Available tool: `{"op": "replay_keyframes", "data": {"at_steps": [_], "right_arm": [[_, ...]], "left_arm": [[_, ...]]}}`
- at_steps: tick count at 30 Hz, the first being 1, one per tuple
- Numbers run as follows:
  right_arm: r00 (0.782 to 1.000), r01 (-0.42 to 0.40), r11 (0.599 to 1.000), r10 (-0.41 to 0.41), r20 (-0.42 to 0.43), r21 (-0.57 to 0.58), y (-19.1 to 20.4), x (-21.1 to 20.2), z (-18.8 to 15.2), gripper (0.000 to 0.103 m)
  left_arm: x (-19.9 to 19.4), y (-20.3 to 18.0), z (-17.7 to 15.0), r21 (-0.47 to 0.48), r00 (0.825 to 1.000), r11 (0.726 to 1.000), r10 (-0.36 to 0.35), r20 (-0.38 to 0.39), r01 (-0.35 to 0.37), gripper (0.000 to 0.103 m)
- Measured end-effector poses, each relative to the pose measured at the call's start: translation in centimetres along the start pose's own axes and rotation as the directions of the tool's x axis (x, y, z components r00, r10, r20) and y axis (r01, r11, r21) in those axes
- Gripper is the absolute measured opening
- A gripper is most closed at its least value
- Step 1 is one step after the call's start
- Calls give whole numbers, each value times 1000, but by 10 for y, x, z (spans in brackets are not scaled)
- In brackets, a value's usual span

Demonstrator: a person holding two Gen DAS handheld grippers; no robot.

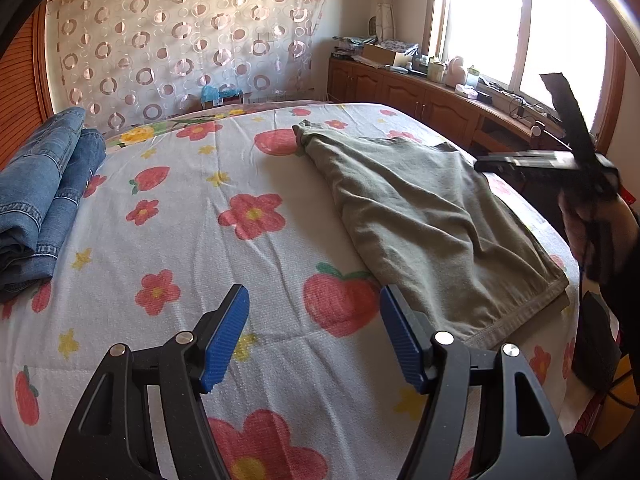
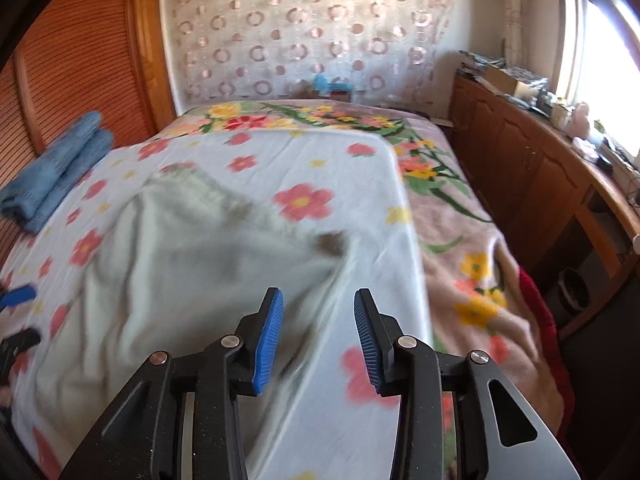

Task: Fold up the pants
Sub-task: 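Grasp the folded trousers' edge with the left gripper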

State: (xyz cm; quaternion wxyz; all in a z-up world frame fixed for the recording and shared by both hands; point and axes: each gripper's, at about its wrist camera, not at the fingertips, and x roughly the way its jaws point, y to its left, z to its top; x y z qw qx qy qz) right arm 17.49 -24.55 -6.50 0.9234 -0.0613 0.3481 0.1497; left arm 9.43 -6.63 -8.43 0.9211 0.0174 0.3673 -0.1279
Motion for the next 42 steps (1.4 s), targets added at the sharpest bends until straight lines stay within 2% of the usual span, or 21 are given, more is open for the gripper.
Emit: {"op": "replay_keyframes", "data": {"at_steps": [5, 9, 16, 21, 26, 29, 34, 42], "right_arm": [[995, -94, 995, 93, -28, -37, 17, -10, -31, 42], [998, -56, 997, 55, -20, -59, 19, -11, -46, 44], [1000, -27, 997, 27, -5, -68, 25, -10, -52, 45], [1000, -21, 998, 20, -2, -52, 37, -23, -53, 45], [998, -48, 999, 48, 28, -24, 37, -49, -62, 45], [997, -62, 998, 63, 37, -8, 38, -65, -77, 45], [997, -68, 997, 67, 41, 21, 41, -80, -95, 45], [996, -88, 995, 86, 34, 48, 43, -81, -101, 45]], "left_arm": [[0, -1, -1, 1, 1000, 1000, -2, -3, 2, 69], [2, -1, -2, 7, 1000, 1000, 2, -10, -2, 69], [1, -3, -3, 31, 1000, 999, 9, -17, -8, 69], [-5, -5, -7, 56, 999, 998, -29, -32, 31, 69], [-16, -12, -12, 82, 997, 994, -74, -38, 77, 69], [-23, -20, -16, 108, 993, 988, -108, -42, 112, 65], [-26, -30, -23, 139, 988, 979, -145, -59, 152, 53], [-29, -45, -32, 202, 978, 959, -182, -103, 200, 51]]}}
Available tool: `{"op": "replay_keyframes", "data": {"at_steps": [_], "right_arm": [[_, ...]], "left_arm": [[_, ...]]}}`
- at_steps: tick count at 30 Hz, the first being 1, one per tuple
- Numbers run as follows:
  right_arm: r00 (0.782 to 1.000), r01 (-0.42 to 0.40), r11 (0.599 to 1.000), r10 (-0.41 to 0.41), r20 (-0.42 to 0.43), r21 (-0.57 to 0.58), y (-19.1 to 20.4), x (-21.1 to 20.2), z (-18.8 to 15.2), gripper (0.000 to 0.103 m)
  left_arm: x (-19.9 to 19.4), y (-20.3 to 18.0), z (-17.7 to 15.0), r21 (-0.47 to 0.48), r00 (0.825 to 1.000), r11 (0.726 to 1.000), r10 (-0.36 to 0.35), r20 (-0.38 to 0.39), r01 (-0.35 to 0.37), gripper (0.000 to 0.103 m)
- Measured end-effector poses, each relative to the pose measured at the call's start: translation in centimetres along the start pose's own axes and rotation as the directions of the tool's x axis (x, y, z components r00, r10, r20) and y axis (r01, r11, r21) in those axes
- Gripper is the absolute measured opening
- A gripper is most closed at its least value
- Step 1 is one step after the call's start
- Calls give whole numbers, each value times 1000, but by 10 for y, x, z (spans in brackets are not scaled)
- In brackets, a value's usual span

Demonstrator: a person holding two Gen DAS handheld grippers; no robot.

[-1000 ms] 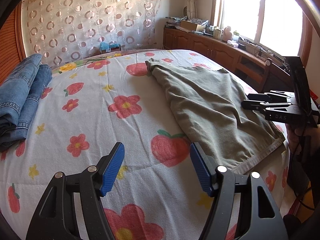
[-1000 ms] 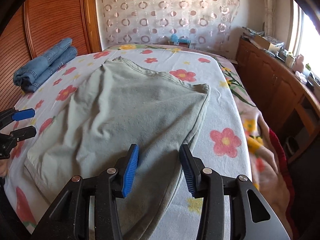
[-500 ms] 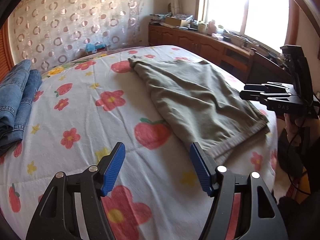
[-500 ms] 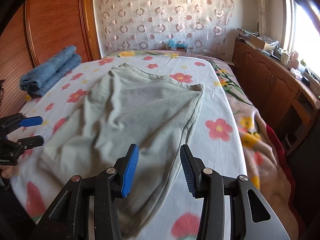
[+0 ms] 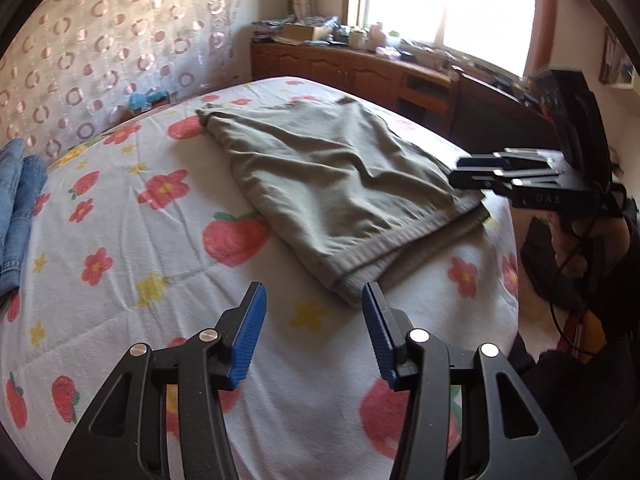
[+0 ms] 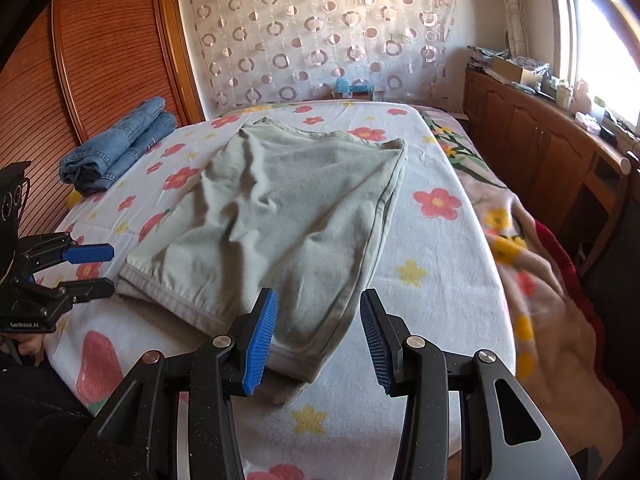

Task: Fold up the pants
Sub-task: 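Grasp the folded trousers' edge with the left gripper, then grasp the same edge with the right gripper while the left gripper holds it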

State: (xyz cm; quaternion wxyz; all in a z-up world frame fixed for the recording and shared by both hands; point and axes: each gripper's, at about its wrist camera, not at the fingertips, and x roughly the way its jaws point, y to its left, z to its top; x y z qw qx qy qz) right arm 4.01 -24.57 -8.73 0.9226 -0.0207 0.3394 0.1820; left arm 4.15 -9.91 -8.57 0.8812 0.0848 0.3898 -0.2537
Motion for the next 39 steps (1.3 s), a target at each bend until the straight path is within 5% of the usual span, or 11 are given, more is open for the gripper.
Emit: {"op": "replay_keyframes", "data": {"at_steps": [8, 11, 13, 16, 21, 27, 30, 34, 39], "right_arm": [[1000, -24, 1000, 24, 2, 0, 5, -1, -3, 45], [1000, -27, 1000, 27, -6, -4, 6, 1, -4, 45], [1000, -24, 1000, 24, -15, -5, 7, 4, -6, 45], [999, -26, 1000, 26, -20, -4, 9, 5, -7, 45], [1000, -21, 1000, 20, -23, -4, 10, 3, -8, 45], [1000, -13, 1000, 13, -28, -3, 11, 0, -10, 45], [999, -4, 1000, 3, -34, -13, 12, -2, -11, 36], [999, -23, 1000, 22, -40, -20, 10, -6, -14, 10], [999, -39, 999, 39, -25, -28, 6, -17, -14, 6]], "left_arm": [[15, -12, 6, 66, 999, 998, 27, -32, -25, 51], [15, -13, 9, 71, 1000, 997, 21, -16, -20, 42], [13, -13, 9, 66, 1000, 998, 12, -3, -11, 26], [8, -13, 9, 60, 1000, 998, -7, 24, 5, 21], [1, -15, 10, 57, 998, 998, -24, 55, 21, 19], [19, -13, 12, 52, 1000, 998, 20, -10, -20, 23], [18, -11, 11, 44, 1000, 999, 14, 2, -14, 23], [5, -12, 11, 43, 999, 999, -24, 48, 22, 15], [-4, -15, 10, 59, 999, 998, -19, 51, 15, 15]]}}
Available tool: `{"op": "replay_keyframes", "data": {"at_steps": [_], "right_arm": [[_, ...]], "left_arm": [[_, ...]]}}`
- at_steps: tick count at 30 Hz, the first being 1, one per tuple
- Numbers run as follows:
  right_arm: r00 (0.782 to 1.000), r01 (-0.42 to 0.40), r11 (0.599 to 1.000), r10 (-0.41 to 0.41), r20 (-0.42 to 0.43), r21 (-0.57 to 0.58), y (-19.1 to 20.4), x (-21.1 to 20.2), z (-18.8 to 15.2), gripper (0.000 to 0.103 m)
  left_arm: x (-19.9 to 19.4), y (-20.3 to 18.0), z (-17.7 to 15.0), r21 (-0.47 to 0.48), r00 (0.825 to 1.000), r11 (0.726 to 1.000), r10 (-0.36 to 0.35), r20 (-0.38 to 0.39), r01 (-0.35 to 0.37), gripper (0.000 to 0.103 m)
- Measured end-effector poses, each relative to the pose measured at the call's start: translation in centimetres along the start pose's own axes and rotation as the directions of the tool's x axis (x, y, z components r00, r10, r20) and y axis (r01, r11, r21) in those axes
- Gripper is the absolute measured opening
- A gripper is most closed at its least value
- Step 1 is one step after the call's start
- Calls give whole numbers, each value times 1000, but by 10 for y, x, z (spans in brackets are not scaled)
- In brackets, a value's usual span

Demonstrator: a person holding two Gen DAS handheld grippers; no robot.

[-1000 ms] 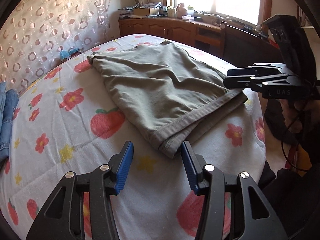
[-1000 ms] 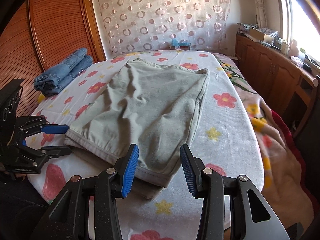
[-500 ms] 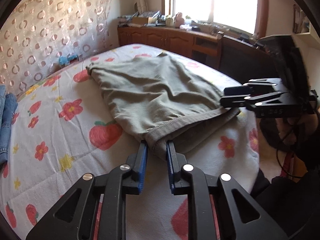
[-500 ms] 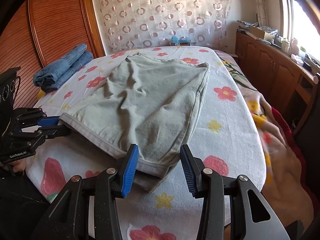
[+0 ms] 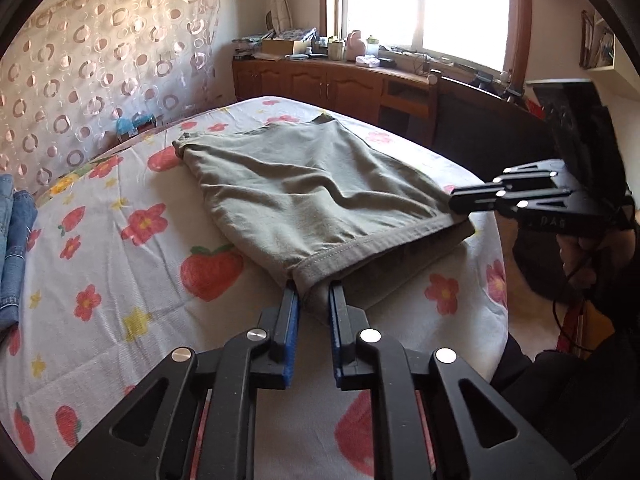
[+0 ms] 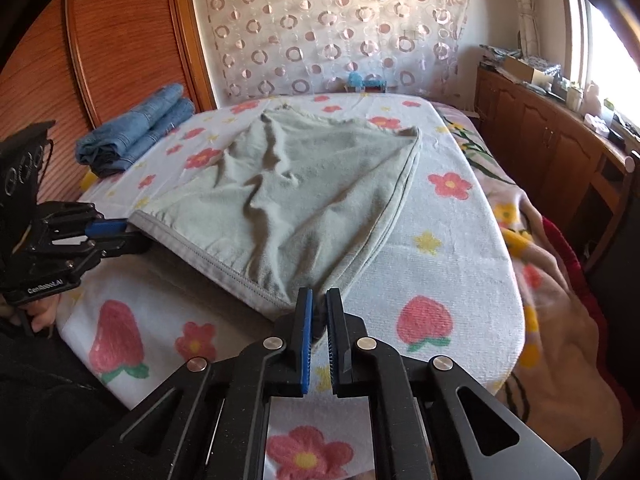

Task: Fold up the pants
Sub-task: 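Grasp the same edge with the right gripper while the left gripper holds it, then lift the folded grey-green trousers off the bed with both grippers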

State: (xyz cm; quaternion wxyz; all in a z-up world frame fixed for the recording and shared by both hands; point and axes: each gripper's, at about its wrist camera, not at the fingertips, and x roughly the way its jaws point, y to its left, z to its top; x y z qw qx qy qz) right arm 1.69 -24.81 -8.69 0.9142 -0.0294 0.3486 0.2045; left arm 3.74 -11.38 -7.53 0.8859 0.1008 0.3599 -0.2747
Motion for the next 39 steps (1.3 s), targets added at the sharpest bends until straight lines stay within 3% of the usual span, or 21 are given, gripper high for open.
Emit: {"op": "replay_keyframes", "data": {"at_steps": [11, 12, 13, 14, 27, 30, 34, 39], "right_arm": [[999, 22, 1000, -22, -29, -8, 5, 3, -1, 6], [999, 29, 1000, -29, -28, -1, 5, 4, -1, 13], [999, 39, 999, -39, -29, 3, 5, 5, 0, 28], [998, 57, 998, -57, -29, -2, 6, 5, 1, 33], [997, 55, 996, -51, -65, 68, 3, 11, -2, 41], [998, 15, 997, -10, -69, 80, 3, 12, 0, 40], [997, -31, 996, 37, -71, 80, 4, 13, 1, 7], [999, -44, 996, 44, -1, 81, 1, 2, 12, 6]], "left_arm": [[14, 5, -6, -13, 998, 1000, 6, -67, -7, 15], [15, 5, -6, -14, 998, 1000, 6, -68, -7, 15], [15, 4, -7, -16, 998, 1000, 5, -68, -7, 15], [15, 5, -7, -19, 998, 1000, 4, -69, -6, 15], [16, 7, -10, -44, 998, 999, -9, -59, 7, 15], [15, 8, -10, -52, 998, 999, -16, -54, 13, 15], [11, 8, -6, -67, 999, 998, -21, -40, 19, 13], [-15, 10, 18, -62, 999, 998, -1, 52, 4, 12]]}}
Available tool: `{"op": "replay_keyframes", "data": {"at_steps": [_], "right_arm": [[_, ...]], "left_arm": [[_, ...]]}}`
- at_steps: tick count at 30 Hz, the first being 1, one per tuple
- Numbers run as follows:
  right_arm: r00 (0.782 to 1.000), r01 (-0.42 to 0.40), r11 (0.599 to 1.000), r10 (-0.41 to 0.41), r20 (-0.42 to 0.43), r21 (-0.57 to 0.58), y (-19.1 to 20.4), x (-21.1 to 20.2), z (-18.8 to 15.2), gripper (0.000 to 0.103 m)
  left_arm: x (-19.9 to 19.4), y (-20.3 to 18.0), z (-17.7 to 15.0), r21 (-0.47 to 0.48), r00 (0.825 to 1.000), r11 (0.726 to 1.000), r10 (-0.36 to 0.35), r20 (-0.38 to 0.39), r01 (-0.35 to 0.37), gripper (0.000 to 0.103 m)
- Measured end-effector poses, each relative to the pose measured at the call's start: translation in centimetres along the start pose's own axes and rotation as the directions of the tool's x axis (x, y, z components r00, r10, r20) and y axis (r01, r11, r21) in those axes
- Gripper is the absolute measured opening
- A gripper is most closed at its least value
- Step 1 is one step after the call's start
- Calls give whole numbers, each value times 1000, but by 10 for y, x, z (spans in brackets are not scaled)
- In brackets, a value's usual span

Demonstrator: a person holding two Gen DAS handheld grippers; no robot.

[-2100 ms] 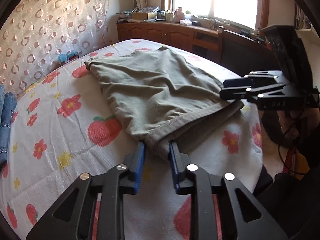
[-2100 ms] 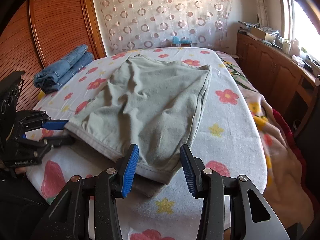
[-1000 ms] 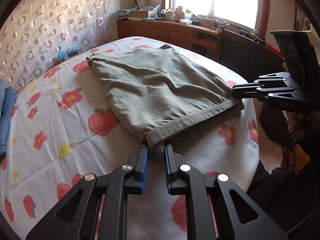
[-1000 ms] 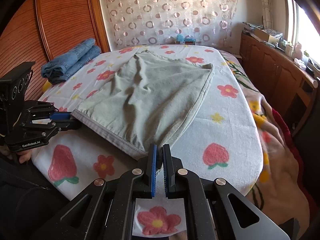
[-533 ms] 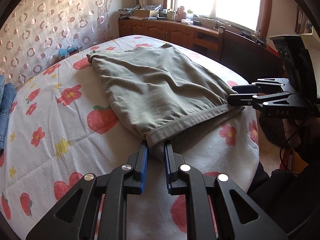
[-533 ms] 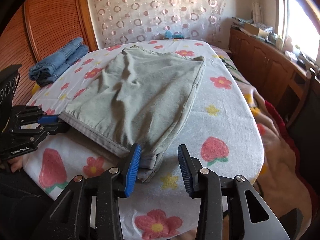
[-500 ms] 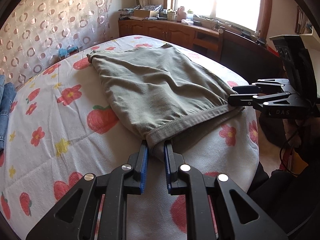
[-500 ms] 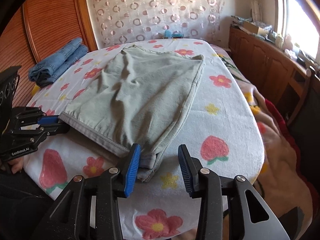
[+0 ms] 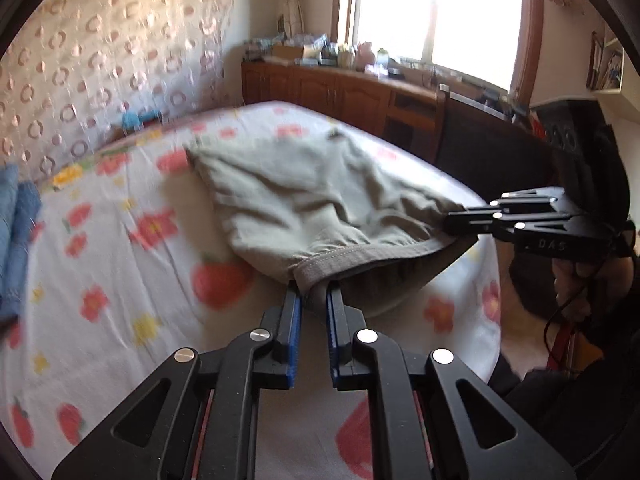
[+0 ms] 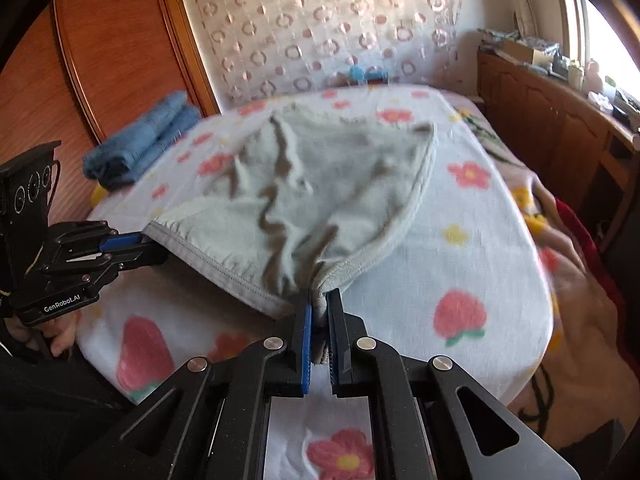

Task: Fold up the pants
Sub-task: 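Lift the folded grey-green trousers off the bed with both grippers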

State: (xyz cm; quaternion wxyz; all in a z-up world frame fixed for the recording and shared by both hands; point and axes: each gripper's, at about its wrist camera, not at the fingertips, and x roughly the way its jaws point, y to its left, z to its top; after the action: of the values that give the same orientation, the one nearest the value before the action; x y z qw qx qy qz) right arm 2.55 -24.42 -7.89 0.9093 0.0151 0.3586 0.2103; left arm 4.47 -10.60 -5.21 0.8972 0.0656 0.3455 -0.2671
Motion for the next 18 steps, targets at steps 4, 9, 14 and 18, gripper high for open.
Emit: {"op": "replay_keyframes", "data": {"at_steps": [4, 9, 14, 18], "right_arm": [[994, -28, 1000, 28, 103, -4, 2, -21, 22, 6], [977, -24, 998, 36, 211, -59, 11, -49, 66, 6], [947, -25, 993, 60, 317, -114, 26, -83, 104, 6], [931, -21, 987, 77, 358, -158, 38, -99, 120, 6]], "left_arm": [[-27, 7, 31, -2, 997, 1000, 14, 81, -14, 12], [-63, 17, 72, 11, 983, 998, 61, 172, -64, 11], [-96, 26, 101, 11, 966, 994, 102, 238, -108, 11], [-113, 35, 115, 7, 957, 992, 122, 262, -128, 11]]}}
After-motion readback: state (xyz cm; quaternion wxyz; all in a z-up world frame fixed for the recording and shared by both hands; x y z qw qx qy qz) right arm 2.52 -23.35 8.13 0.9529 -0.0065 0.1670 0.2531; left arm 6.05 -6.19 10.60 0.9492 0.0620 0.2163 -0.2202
